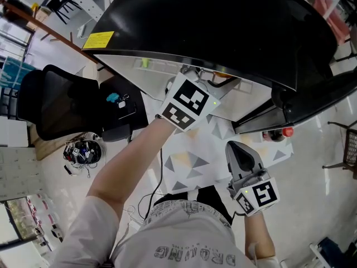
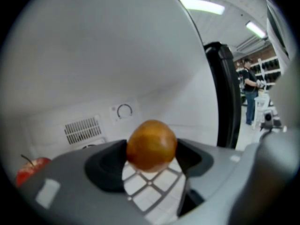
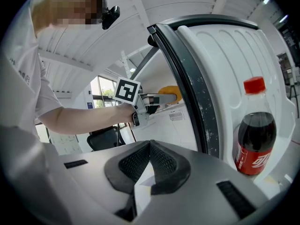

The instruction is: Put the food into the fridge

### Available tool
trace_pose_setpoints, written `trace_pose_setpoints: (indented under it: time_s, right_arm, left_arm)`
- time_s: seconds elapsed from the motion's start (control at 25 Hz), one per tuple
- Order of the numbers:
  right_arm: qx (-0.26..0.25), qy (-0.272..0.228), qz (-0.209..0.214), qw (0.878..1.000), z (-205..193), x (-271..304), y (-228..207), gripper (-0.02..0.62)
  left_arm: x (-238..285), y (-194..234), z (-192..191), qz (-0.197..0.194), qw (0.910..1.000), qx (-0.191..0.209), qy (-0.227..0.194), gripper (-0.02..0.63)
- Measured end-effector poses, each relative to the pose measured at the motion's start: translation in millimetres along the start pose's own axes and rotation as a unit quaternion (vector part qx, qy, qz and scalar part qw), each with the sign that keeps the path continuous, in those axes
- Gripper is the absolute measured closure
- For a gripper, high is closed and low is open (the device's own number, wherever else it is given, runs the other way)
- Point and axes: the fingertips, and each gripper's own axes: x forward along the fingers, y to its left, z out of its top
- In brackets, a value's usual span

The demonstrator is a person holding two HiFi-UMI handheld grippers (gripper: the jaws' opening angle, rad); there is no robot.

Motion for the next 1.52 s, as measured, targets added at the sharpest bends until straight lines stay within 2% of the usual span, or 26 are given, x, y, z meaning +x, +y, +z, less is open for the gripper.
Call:
trace_pose_setpoints:
  time_s: [0.6, 0.84, 1.52]
  right_arm:
    - [0.002, -0.003, -0.006, 1.000, -0.2, -4.2, -4.0, 0.593]
    - [0.004, -0.002, -0.008, 1.000, -1.5, -4.4, -2.4, 0.592]
    - [0.000, -0.005, -0.006, 1.000, 0.0, -0.5, 6.3, 0.592]
  left_arm:
    - [6.7, -8.4, -10.7, -0.012, 0.9984, 0.033, 0.044, 0.269]
    - [6.6, -9.6, -10.8, -0.013, 0.9983, 0.032, 0.047, 0.243]
    - [-4.4, -13.7, -10.8, -0.025, 0.9984, 0.029, 0.041, 0.232]
